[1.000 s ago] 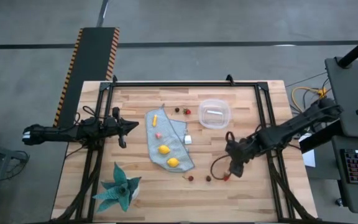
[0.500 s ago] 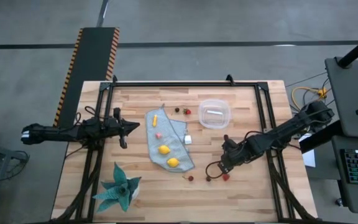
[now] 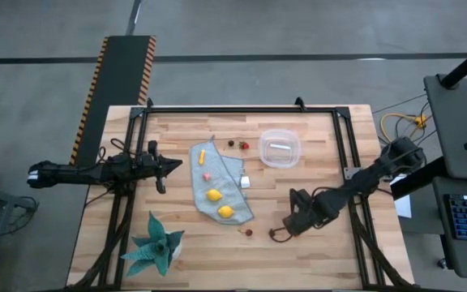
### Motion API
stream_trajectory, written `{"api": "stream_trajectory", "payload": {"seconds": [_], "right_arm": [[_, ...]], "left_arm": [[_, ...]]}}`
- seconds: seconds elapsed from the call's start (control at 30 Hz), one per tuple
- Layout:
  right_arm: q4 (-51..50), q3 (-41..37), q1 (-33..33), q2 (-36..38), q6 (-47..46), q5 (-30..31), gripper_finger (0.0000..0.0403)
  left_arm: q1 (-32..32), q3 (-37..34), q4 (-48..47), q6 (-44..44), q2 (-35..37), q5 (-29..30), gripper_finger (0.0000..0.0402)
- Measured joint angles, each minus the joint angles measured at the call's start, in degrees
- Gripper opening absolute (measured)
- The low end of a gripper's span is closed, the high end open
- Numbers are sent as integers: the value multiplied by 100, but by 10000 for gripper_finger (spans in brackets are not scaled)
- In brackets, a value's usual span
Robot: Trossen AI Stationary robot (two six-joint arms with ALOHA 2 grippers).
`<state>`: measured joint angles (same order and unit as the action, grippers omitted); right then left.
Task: Pick and placing Produce into tupperware
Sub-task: Put the bottom red strawberry into the transparent bin
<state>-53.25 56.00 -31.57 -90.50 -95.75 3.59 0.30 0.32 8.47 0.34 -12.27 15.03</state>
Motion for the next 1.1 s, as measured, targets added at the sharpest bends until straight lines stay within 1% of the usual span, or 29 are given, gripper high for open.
{"api": "stream_trajectory", "payload": {"seconds": [0.17,0.23,0.4,0.63,0.87,1.1], "right_arm": [[-51,241,-245,-198,-461,510,223],[-42,322,-268,-291,-543,601,223],[-48,491,-282,-637,-579,611,223],[-53,628,-293,-1045,-538,460,223],[-139,603,-312,-967,-683,537,218],[-207,593,-341,-929,-774,585,192]], "left_arm": [[0,0,10,0,-4,0,0],[0,0,3,0,-7,0,0],[0,0,14,0,2,0,0],[0,0,167,2,4,0,0],[0,0,162,2,-7,0,0],[0,0,159,2,-7,0,0]]}}
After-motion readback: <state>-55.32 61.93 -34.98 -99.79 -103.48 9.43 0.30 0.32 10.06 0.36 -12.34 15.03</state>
